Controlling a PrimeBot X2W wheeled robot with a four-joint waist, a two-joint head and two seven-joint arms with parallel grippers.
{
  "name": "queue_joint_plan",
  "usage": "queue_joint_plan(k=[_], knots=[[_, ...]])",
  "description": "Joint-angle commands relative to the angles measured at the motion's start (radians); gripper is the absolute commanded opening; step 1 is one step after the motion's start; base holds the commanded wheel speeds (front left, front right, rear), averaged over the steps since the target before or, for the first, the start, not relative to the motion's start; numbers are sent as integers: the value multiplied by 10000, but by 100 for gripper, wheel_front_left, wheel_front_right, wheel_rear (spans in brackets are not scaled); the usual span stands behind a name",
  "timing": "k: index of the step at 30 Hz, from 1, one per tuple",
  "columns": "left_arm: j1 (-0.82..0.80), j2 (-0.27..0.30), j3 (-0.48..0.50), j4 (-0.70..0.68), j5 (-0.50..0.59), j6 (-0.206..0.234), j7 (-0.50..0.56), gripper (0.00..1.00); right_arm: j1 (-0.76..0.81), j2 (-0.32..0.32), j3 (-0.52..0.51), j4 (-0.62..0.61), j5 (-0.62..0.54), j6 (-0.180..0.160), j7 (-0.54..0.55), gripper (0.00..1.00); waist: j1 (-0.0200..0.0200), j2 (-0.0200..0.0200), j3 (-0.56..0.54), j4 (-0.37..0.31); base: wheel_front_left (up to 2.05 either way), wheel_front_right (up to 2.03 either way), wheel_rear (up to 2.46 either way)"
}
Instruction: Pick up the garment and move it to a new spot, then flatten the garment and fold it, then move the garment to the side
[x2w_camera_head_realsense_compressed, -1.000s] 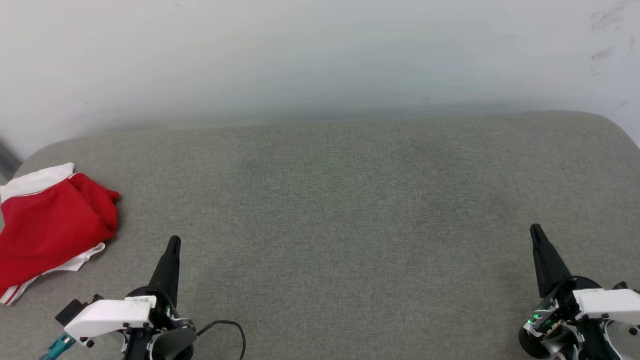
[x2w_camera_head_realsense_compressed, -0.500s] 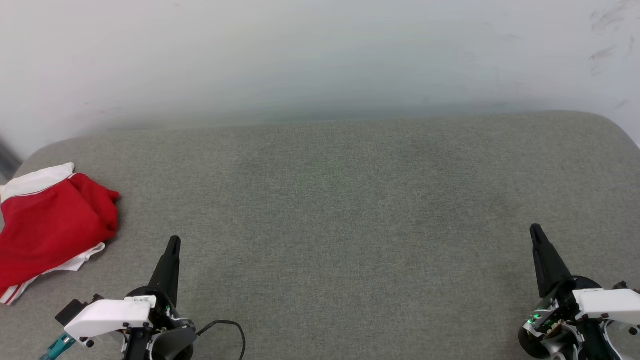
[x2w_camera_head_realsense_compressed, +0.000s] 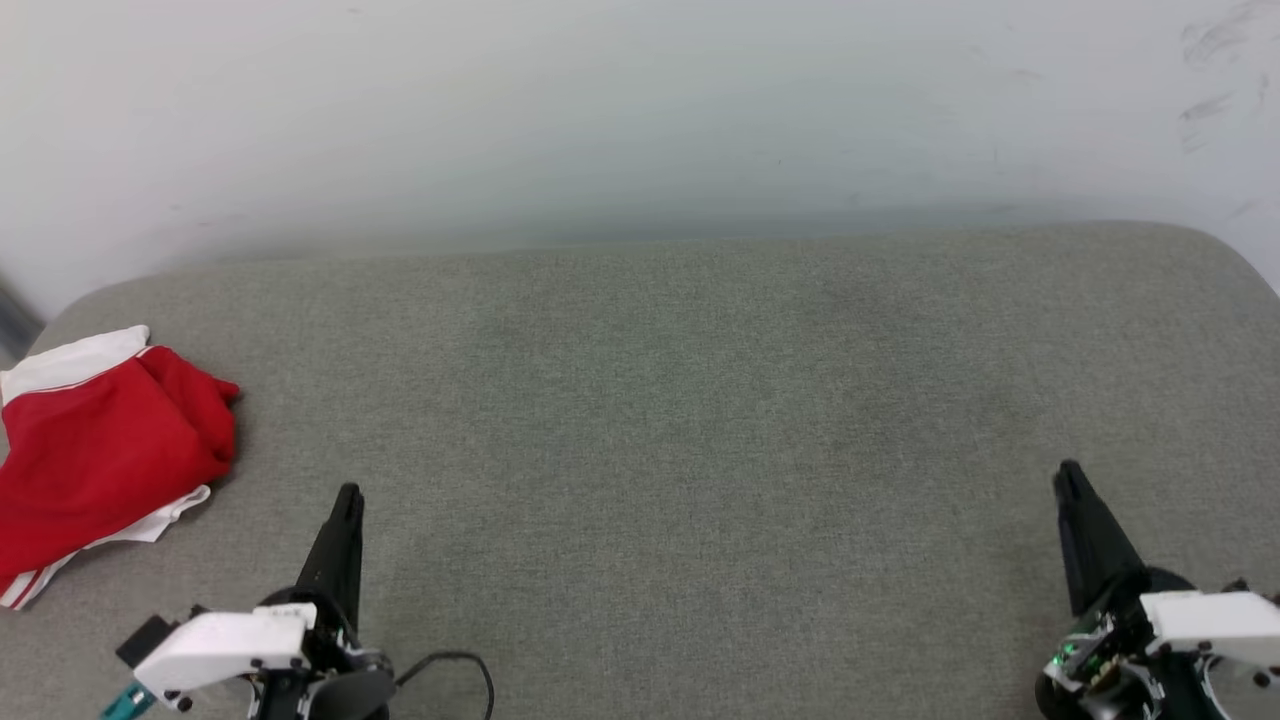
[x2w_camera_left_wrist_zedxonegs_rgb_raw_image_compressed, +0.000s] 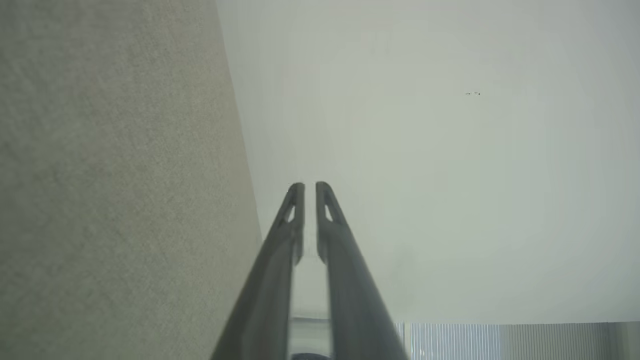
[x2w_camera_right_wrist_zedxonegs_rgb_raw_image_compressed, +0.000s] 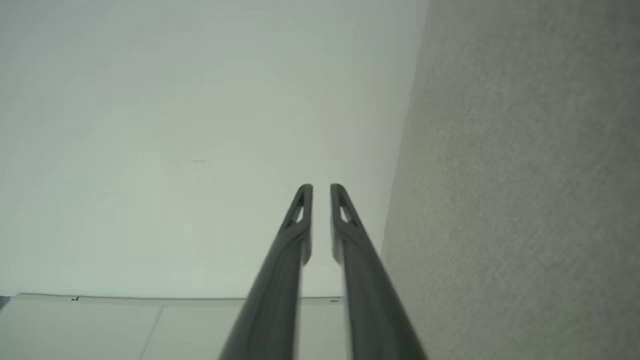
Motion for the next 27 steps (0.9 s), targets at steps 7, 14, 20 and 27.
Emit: queue_joint_plan(k=[7,14,20,27], knots=[[292,-24,-65,62,138,6,-210,100,254,6,170,90,-118,-2,-207,100,0,0,8,-4,0,0,0],[462,-20,-15,-199,512,3,-560,100,369,7,373,-78,-527,-1,-557,100,0,0,16,-12,0,0,0],[588,-16,269,-440,1133,1,-838,100,406,8,418,-252,-1426,-1,-836,100,0,0,17,-15,0,0,0],[631,-12,733,-521,2102,-2,-1138,100,364,8,282,-670,-3070,-1,-1137,100,0,0,19,-5,0,0,0]])
